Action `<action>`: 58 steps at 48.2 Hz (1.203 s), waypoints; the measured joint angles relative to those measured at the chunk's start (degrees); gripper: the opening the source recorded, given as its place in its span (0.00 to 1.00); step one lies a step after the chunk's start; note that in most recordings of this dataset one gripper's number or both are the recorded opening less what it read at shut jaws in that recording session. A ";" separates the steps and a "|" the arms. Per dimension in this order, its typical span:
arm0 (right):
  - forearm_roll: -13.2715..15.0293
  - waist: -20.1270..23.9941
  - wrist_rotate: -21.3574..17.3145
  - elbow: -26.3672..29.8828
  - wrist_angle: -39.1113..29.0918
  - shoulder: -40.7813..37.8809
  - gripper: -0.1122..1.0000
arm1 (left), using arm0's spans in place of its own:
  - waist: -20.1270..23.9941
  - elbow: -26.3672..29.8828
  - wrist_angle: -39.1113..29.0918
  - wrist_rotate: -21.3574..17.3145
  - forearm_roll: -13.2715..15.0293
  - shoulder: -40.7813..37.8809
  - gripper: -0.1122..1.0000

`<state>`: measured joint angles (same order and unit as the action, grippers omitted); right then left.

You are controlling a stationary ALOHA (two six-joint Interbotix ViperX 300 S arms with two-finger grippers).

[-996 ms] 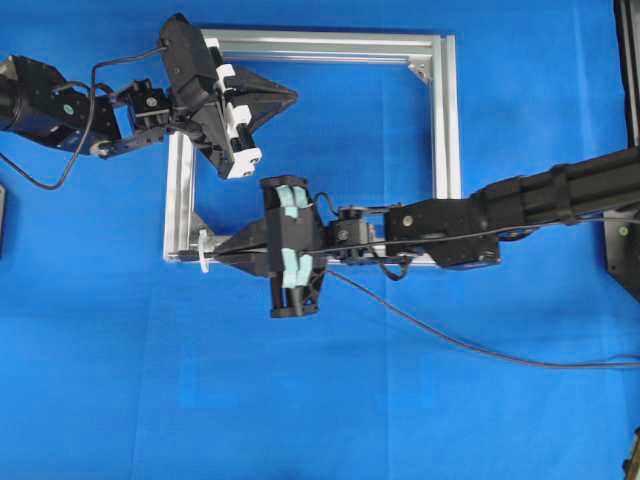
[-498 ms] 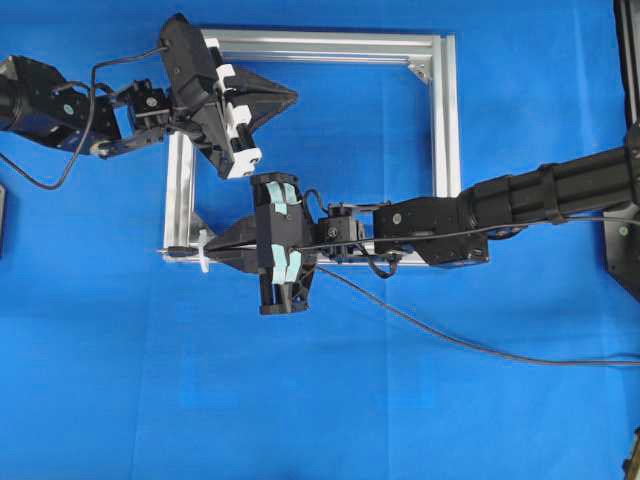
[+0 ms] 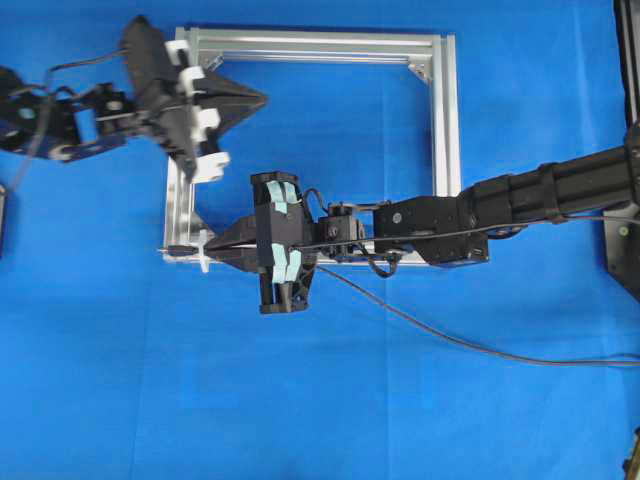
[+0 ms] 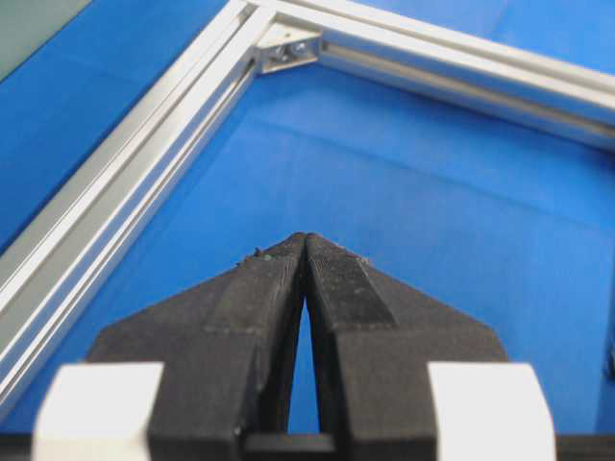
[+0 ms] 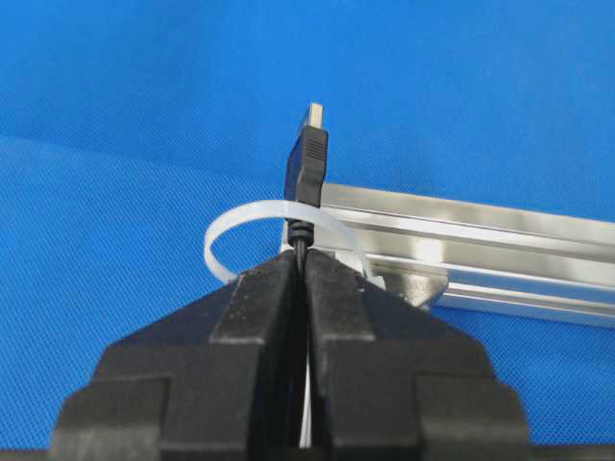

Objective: Insert the wire through the string loop located on the left side.
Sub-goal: 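Swing the left gripper out left and open it facing the plug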

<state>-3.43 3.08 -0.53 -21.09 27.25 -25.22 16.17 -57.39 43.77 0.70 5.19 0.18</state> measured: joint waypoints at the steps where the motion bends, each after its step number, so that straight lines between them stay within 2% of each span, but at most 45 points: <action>1: 0.00 0.00 0.00 0.00 0.00 0.00 0.09 | 0.00 -0.70 0.00 0.00 0.09 0.70 0.10; 25: 0.00 -0.09 0.00 0.00 -0.70 0.00 0.09 | 0.44 -18.11 -2.29 0.00 0.09 19.07 0.10; 31: 0.00 -0.09 0.00 0.00 -0.70 0.00 0.09 | 1.05 -20.30 -2.64 0.09 0.00 21.71 0.10; 41: 0.00 -0.09 0.00 0.00 -0.70 0.00 0.09 | 0.70 -20.57 -3.25 0.26 0.00 22.15 0.10; 49: 0.00 -0.09 0.00 0.00 -0.70 0.00 0.09 | -5.01 -20.57 -3.43 0.18 0.00 22.50 0.10; 58: 0.00 -0.09 0.00 0.00 -0.70 0.00 0.09 | -15.38 -20.57 -4.92 0.18 0.00 23.64 0.10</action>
<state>-3.43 2.99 -0.53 -21.09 26.54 -25.22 0.79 -77.96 38.85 0.88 5.19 23.82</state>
